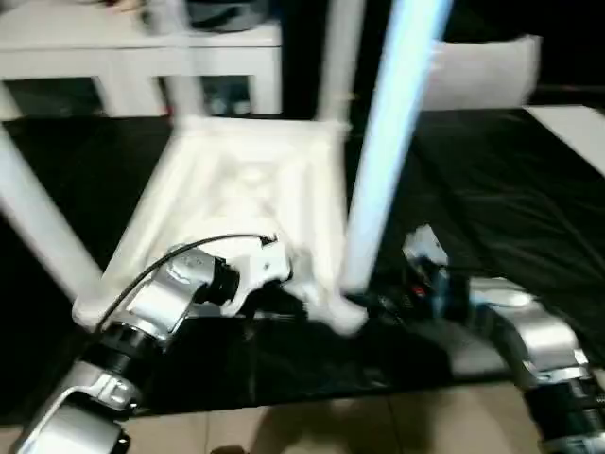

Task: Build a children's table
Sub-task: Rotate leg to tighten

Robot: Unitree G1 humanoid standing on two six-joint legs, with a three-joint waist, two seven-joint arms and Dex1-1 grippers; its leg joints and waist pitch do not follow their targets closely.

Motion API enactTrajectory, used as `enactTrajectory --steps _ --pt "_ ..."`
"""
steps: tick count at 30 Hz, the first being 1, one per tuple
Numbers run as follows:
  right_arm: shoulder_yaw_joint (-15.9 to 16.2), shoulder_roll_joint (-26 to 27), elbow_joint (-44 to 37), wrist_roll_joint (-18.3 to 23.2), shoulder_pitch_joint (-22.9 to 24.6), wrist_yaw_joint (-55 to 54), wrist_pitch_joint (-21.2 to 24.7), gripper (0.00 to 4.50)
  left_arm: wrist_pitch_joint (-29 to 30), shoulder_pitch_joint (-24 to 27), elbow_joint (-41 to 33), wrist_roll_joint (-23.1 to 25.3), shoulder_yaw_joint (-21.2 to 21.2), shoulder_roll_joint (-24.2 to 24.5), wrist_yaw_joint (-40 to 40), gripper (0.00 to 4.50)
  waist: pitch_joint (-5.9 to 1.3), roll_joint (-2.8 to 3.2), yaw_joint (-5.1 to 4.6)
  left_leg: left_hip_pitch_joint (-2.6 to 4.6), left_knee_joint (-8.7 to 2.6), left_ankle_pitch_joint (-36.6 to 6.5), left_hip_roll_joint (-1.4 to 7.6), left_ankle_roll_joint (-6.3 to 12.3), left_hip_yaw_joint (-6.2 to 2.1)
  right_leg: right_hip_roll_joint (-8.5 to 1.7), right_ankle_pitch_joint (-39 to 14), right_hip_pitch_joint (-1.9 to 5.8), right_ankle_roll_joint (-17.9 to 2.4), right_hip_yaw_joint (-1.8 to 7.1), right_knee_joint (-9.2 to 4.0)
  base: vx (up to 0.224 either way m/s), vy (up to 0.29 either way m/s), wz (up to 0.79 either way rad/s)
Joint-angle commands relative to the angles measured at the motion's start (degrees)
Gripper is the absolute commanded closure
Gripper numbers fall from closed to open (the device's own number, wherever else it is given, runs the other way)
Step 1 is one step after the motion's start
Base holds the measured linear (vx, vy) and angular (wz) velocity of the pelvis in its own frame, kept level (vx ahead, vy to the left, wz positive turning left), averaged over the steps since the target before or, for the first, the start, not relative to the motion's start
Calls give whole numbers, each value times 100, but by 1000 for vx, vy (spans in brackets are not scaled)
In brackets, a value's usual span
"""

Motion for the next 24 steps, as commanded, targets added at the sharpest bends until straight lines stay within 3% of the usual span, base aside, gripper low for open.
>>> enactTrajectory --steps 1,3,7,8,9,10,11,17,21,24 --pt "301 356 -42 -168 -101 -552 110 255 123 2 -428 -184 -132 -387 200 450 -337 -60 14 -17 -429 -1771 28 27 -55 -293 -3542 258 -246 110 -589 0 0 0" --pt "109 897 78 -506 -242 -1789 204 257 383 -11 -493 -57 -73 -778 833 450 -332 -66 -102 1 -390 -1807 -11 50 -47 -274 -3681 216 -220 87 -624 0 0 0" --pt "93 1189 79 -849 -301 -2531 235 257 620 -56 -529 22 35 -1179 1461 450 -343 -53 -154 -5 -387 -1722 -13 120 -40 -261 -3572 208 -202 96 -636 0 0 0" --pt "83 1252 81 -836 -310 -2594 205 257 653 -62 -548 18 32 -1299 1569 450 -354 -44 -152 -30 -404 -1671 -6 151 -45 -260 -3409 237 -242 116 -601 0 0 0" --pt "33 1275 71 -749 -305 -2566 174 257 659 -65 -554 20 17 -1339 1592 450 -368 -31 -137 -31 -414 -1608 15 186 -42 -262 -3174 235 -309 146 -578 0 0 0" --pt "-15 1282 67 -695 -301 -2553 129 203 627 -69 -550 29 1 -1349 1593 450 -377 -32 -128 -41 -423 -1528 31 225 -37 -257 -2897 244 -406 171 -542 0 0 0" --pt "-61 1285 59 -662 -293 -2560 99 189 604 -73 -547 49 -17 -1333 1579 450 -382 -25 -120 -39 -424 -1488 37 239 -32 -255 -2766 246 -457 182 -525 0 0 0" --pt "-181 1197 -95 -521 -180 -2400 -4 142 422 -64 -530 144 -6 -1081 1408 450 -444 -5 9 -61 -397 -646 71 383 13 -256 -1149 318 -1062 263 -298 0 0 0" --pt "-138 774 -320 -240 -27 -1612 27 102 229 -30 -478 94 -9 -739 1050 450 -469 4 76 -66 -368 -453 75 515 16 -251 -637 347 -1220 270 -222 0 0 0" --pt "-163 436 -366 -60 -11 -1041 106 79 23 -22 -414 25 -35 -528 689 450 -431 14 94 -57 -385 -774 83 524 29 -261 -916 335 -1242 268 -267 0 0 0"
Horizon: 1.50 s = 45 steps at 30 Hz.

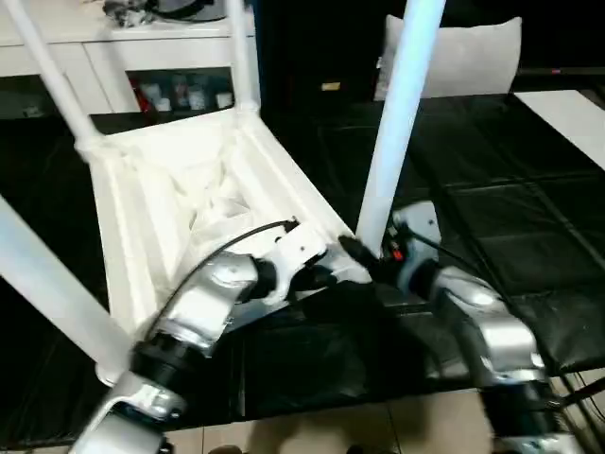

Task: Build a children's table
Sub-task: Rotate leg to tighten

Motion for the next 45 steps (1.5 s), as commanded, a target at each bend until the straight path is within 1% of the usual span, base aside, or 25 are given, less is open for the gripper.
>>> enactTrajectory --steps 1,3,5,7,8,9,11,12,13,14,15,17,18,19,20,25,28,32,37,39,40,42,43,44,45 --pt "115 -160 -158 136 6 451 71 66 -317 -73 -94 -107 -117 30 -386 450 -418 5 10 1 -329 -846 90 458 18 -270 -1057 412 -1181 268 -303 0 0 0" --pt "233 -523 -152 105 -4 919 14 52 -549 -68 -47 -197 -136 141 -711 450 -408 17 76 36 -334 -1044 103 350 15 -279 -1489 395 -1060 266 -353 0 0 0" --pt "310 -830 -92 99 -40 1309 -90 45 -654 -67 -28 -307 -161 243 -1037 450 -394 15 105 63 -341 -1172 115 283 20 -277 -1625 371 -1020 276 -368 0 0 0" --pt "373 -1137 -4 188 -101 1865 -257 45 -909 -94 26 -290 -339 466 -1477 450 -392 9 116 55 -348 -1288 114 254 10 -286 -1767 382 -984 271 -378 0 0 0" --pt "489 -1390 28 263 -129 2418 -420 45 -1160 -128 107 -271 -471 627 -1807 450 -403 9 138 50 -344 -1344 111 272 -1 -287 -1804 387 -956 266 -371 0 0 0" --pt "538 -1479 20 311 -124 2664 -500 45 -1213 -147 141 -265 -511 674 -1910 450 -385 -22 144 52 -348 -1361 120 303 13 -280 -1842 379 -932 272 -387 0 0 0" --pt "580 -1563 14 365 -121 2922 -579 45 -1285 -171 189 -250 -548 714 -2000 450 -375 -16 186 60 -352 -1403 129 308 15 -294 -1948 374 -948 272 -383 0 0 0" --pt "627 -1626 28 407 -122 3150 -663 45 -1393 -194 236 -221 -596 752 -2102 450 -372 -7 200 92 -355 -1483 138 286 15 -301 -2051 353 -962 270 -401 0 0 0" --pt "640 -1641 35 418 -123 3209 -685 45 -1423 -200 248 -214 -610 762 -2135 450 -375 -43 203 90 -354 -1496 135 290 17 -300 -2095 361 -952 265 -410 0 0 0" --pt "678 -1684 71 472 -138 3397 -704 45 -1518 -214 277 -209 -644 783 -2255 450 -384 -73 219 79 -360 -1417 148 277 9 -309 -2020 372 -975 274 -383 0 0 0" --pt "719 -1720 101 527 -153 3561 -684 63 -1597 -218 282 -218 -677 805 -2378 450 -389 -45 234 70 -361 -1365 155 278 -2 -314 -1959 381 -1007 273 -363 0 0 0" --pt "787 -1778 181 619 -195 3815 -644 74 -1706 -232 295 -247 -743 845 -2559 450 -397 -52 243 71 -354 -1300 161 296 5 -311 -1840 380 -1055 280 -349 0 0 0" --pt "856 -1830 256 629 -233 3994 -597 85 -1813 -250 314 -254 -813 885 -2704 450 -400 -78 258 67 -347 -1249 157 319 12 -314 -1790 384 -1082 283 -333 0 0 0" --pt "856 -1830 256 629 -233 3994 -597 85 -1813 -250 314 -254 -813 885 -2704 450 -399 -67 263 60 -346 -1234 156 329 15 -316 -1815 384 -1096 279 -336 0 0 0" --pt "885 -1845 282 619 -248 4041 -563 96 -1844 -256 316 -245 -839 900 -2747 450 -397 -88 270 61 -342 -1221 153 324 22 -318 -1838 382 -1079 282 -345 0 0 0" --pt "991 -1867 388 574 -300 4198 -541 137 -1997 -319 431 -193 -876 944 -2842 450 -406 -80 336 64 -341 -1128 160 280 16 -323 -1877 379 -1027 284 -331 0 0 0" --pt "1014 -1872 420 578 -315 4254 -566 169 -2059 -354 510 -180 -864 948 -2867 450 -407 -89 336 56 -338 -1147 151 272 18 -319 -1852 386 -1023 282 -326 0 0 0" --pt "1055 -1867 444 602 -333 4357 -585 207 -2136 -408 622 -181 -854 955 -2873 450 -403 -92 335 55 -339 -1179 147 263 17 -318 -2012 387 -968 272 -345 0 0 0" --pt "1052 -1846 324 761 -276 4425 -427 242 -2085 -392 662 -229 -820 946 -2841 450 -406 -104 341 54 -336 -1122 147 270 17 -320 -2019 387 -951 274 -341 0 0 0" --pt "991 -1780 183 892 -206 4347 -234 245 -1922 -350 614 -290 -744 914 -2738 450 -406 -111 339 54 -335 -1076 149 278 21 -314 -1979 385 -960 277 -332 0 0 0" --pt "948 -1707 65 960 -144 4201 -87 247 -1704 -323 552 -334 -657 858 -2565 450 -406 -100 344 59 -337 -1083 153 275 18 -319 -1991 380 -967 275 -332 0 0 0" --pt "908 -1568 -108 986 -49 3870 159 248 -1408 -287 454 -394 -521 757 -2266 450 -400 -113 344 55 -341 -1098 149 252 18 -325 -2064 385 -935 276 -345 0 0 0" --pt "908 -1568 -108 986 -49 3870 159 248 -1408 -287 454 -394 -521 757 -2266 450 -387 -113 332 54 -347 -1132 147 238 20 -319 -2135 377 -907 280 -354 0 0 0" --pt "916 -1365 -207 817 19 3363 256 248 -1198 -246 346 -419 -411 657 -1968 450 -378 -121 322 51 -348 -1201 128 216 16 -317 -2382 375 -816 267 -382 0 0 0" --pt "917 -1246 -204 696 27 3071 280 248 -1096 -225 290 -416 -374 612 -1834 450 -354 -105 303 47 -358 -1305 113 155 7 -318 -2718 364 -683 253 -426 0 0 0"
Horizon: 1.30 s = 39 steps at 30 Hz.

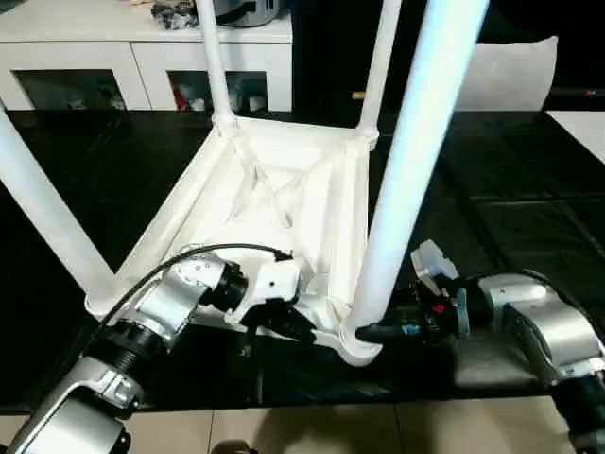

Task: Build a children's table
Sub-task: Rotate leg to tighten

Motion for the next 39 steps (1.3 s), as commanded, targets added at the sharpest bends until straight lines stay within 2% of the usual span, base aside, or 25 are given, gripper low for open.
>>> enactTrajectory --steps 1,2,4,5,6,7,9,10,11,14,15,16,18,21,22,23,24,27,32,34,36,39 --pt "125 400 -185 -11 2 -625 208 248 277 -38 -277 -31 168 -286 616 450 -349 -82 -71 35 -410 -1421 80 114 -1 -317 -3134 261 -566 201 -519 0 0 0" --pt "51 745 -84 -227 -45 -1332 253 248 548 -2 -391 -11 264 -431 985 450 -342 -83 -103 32 -407 -1458 73 68 -7 -321 -3282 256 -489 193 -534 0 0 0" --pt "-44 985 -20 -312 -99 -1787 332 248 785 16 -479 -18 339 -557 1233 450 -329 -91 -222 4 -400 -1557 25 -21 -36 -312 -3680 270 -247 119 -601 0 0 0" --pt "-72 1050 -5 -339 -116 -1918 354 249 859 21 -507 -27 361 -597 1295 450 -331 -93 -300 -13 -395 -1611 5 -18 -49 -296 -3775 279 -132 81 -641 0 0 0" --pt "-122 1178 32 -433 -146 -2211 369 251 969 26 -555 -7 387 -675 1450 450 -344 -83 -368 -21 -403 -1632 14 13 -66 -299 -3718 298 -101 60 -655 0 0 0" --pt "-142 1280 62 -517 -175 -2440 386 251 1082 24 -580 21 417 -765 1626 450 -340 -75 -397 -27 -408 -1657 21 28 -71 -292 -3667 289 -112 60 -657 0 0 0" --pt "-247 1743 211 -844 -322 -3490 561 252 1547 -33 -581 161 619 -1257 2589 450 -325 -69 -515 13 -386 -1777 1 53 -62 -265 -3641 228 -202 42 -688 0 0 0" --pt "-249 1755 213 -854 -326 -3519 567 253 1559 -35 -581 164 625 -1272 2617 450 -327 -71 -549 15 -370 -1790 -4 39 -55 -252 -3642 219 -210 39 -683 0 0 0" --pt "-325 2029 281 -1033 -398 -4113 722 253 1767 -74 -576 214 754 -1583 3147 450 -334 -65 -585 14 -363 -1751 -19 71 -59 -255 -3606 231 -225 37 -688 0 0 0" --pt "-369 2222 325 -1116 -432 -4468 723 253 1898 -106 -596 273 773 -1835 3514 450 -350 -49 -607 -22 -389 -1711 -3 140 -71 -251 -3382 255 -253 51 -663 0 0 0" --pt "-378 2233 320 -1078 -421 -4433 646 200 1888 -103 -601 271 758 -1870 3533 450 -361 -60 -600 -17 -389 -1688 3 179 -59 -250 -3282 247 -263 70 -665 0 0 0" --pt "-406 2247 315 -1050 -415 -4423 588 186 1893 -98 -614 269 748 -1884 3532 450 -368 -67 -590 -9 -384 -1641 1 203 -51 -254 -3201 244 -286 88 -657 0 0 0" --pt "-481 2274 274 -992 -396 -4402 510 184 1894 -81 -655 293 718 -1887 3508 450 -395 -35 -555 -34 -401 -1360 30 275 -38 -253 -2606 271 -499 151 -570 0 0 0" --pt "-554 2275 221 -995 -382 -4405 414 145 1905 -48 -716 347 706 -1830 3468 450 -420 -41 -520 -59 -397 -989 48 324 -19 -255 -1892 314 -791 199 -459 0 0 0" --pt "-557 2259 213 -993 -380 -4383 396 141 1910 -42 -723 355 709 -1797 3461 450 -417 -41 -516 -65 -395 -941 48 336 -15 -255 -1797 316 -840 205 -444 0 0 0" --pt "-544 2205 186 -978 -367 -4300 373 134 1897 -39 -725 360 719 -1734 3447 450 -423 -12 -503 -59 -387 -878 53 347 -12 -259 -1634 322 -930 216 -413 0 0 0" --pt "-558 2095 112 -886 -330 -4119 367 120 1871 -38 -718 343 744 -1623 3377 450 -437 -26 -498 -71 -380 -778 51 376 -7 -259 -1450 349 -992 219 -390 0 0 0" --pt "-593 1953 40 -751 -293 -3862 375 94 1769 -35 -704 307 737 -1483 3193 450 -430 -20 -477 -69 -382 -719 54 431 -1 -257 -1388 356 -1041 221 -383 0 0 0" --pt "-530 1251 0 -655 -233 -2772 85 49 1402 43 -699 181 611 -1024 2323 450 -426 -9 -447 -58 -373 -789 76 462 5 -254 -1313 345 -1121 228 -368 0 0 0" --pt "-438 933 -30 -582 -191 -2180 -88 42 1272 56 -649 150 532 -834 1959 450 -420 -19 -413 -45 -373 -919 79 456 4 -263 -1493 338 -1083 225 -386 0 0 0" --pt "-311 528 -71 -442 -141 -1435 -199 31 1012 36 -545 138 408 -586 1495 450 -412 -24 -370 -3 -376 -1039 103 457 18 -270 -1569 312 -1090 245 -393 0 0 0" --pt "-213 212 -84 -316 -127 -797 -278 31 648 1 -469 80 264 -348 969 450 -394 0 -259 31 -386 -1180 119 443 23 -274 -1699 281 -1111 250 -401 0 0 0"
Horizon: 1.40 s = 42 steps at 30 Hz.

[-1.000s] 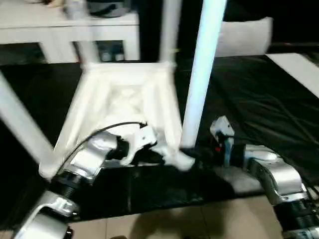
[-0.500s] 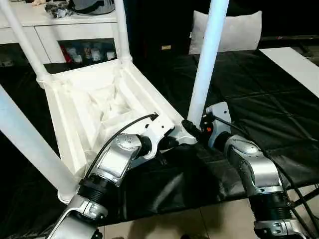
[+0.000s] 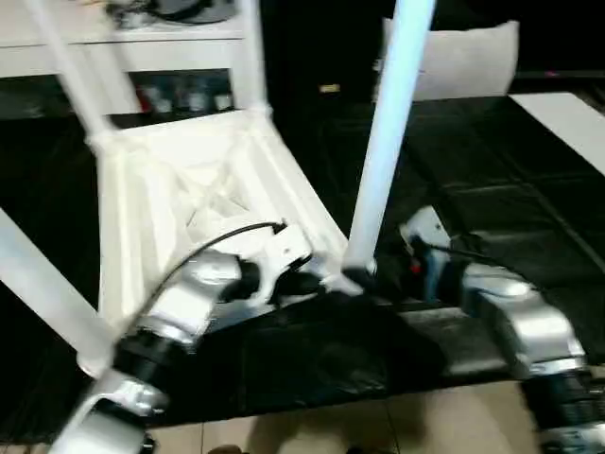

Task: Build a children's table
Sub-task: Rotate leg to tighten

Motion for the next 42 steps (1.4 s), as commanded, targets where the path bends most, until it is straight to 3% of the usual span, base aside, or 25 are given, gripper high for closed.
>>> enactTrajectory --steps 1,6,8,11,25,30,34,36,39,41,42 --pt "133 -71 -177 177 17 480 -83 31 -278 -146 -98 -93 -199 -2 -444 450 -395 -34 -2 40 -380 -1181 127 402 18 -278 -1743 346 -1071 263 -364 0 0 0" --pt "354 -387 -5 272 -11 1185 -157 31 -756 -170 -17 -63 -424 305 -1098 450 -403 -37 88 36 -380 -1155 137 360 10 -296 -1779 351 -1056 266 -343 0 0 0" --pt "443 -467 63 276 -21 1375 -183 66 -874 -186 34 -68 -467 378 -1254 450 -395 -37 113 53 -380 -1202 142 344 24 -305 -1876 335 -1041 276 -359 0 0 0" --pt "473 -443 118 315 -32 1530 -208 78 -1026 -175 36 -98 -513 492 -1539 450 -400 -64 134 35 -387 -1173 141 317 13 -312 -1957 354 -997 270 -349 0 0 0" --pt "499 -210 408 294 -215 1477 -434 207 -1206 -154 21 -90 -576 529 -1732 450 -415 -62 145 32 -388 -1057 145 268 11 -309 -1793 353 -1037 274 -316 0 0 0" --pt "533 -246 218 429 -82 1596 -233 247 -1214 -161 81 -52 -553 554 -1686 450 -413 -56 153 32 -384 -1054 143 276 16 -305 -1772 355 -1051 272 -315 0 0 0" --pt "474 -189 89 593 6 1551 -44 252 -1015 -144 72 -65 -500 508 -1535 450 -412 -47 178 37 -385 -1097 147 267 16 -310 -1857 353 -1019 274 -329 0 0 0" --pt "452 72 -191 624 170 995 337 252 -531 -82 -36 -102 -344 258 -1011 450 -402 -50 187 47 -393 -1110 152 217 20 -301 -1898 341 -1001 286 -328 0 0 0" --pt "407 469 -161 358 176 152 391 253 -113 -62 -115 -107 -167 -43 -397 450 -364 -44 176 59 -418 -1396 117 110 -1 -309 -2507 333 -803 247 -410 0 0 0" --pt "291 885 42 80 76 -694 347 253 194 -77 -127 -91 -11 -331 156 450 -348 -60 91 99 -394 -1613 65 -6 -18 -329 -3281 298 -487 193 -529 0 0 0" --pt "259 981 106 17 44 -895 334 253 255 -84 -125 -79 16 -398 280 450 -338 -70 53 76 -394 -1615 57 -20 -20 -321 -3376 298 -428 186 -542 0 0 0"
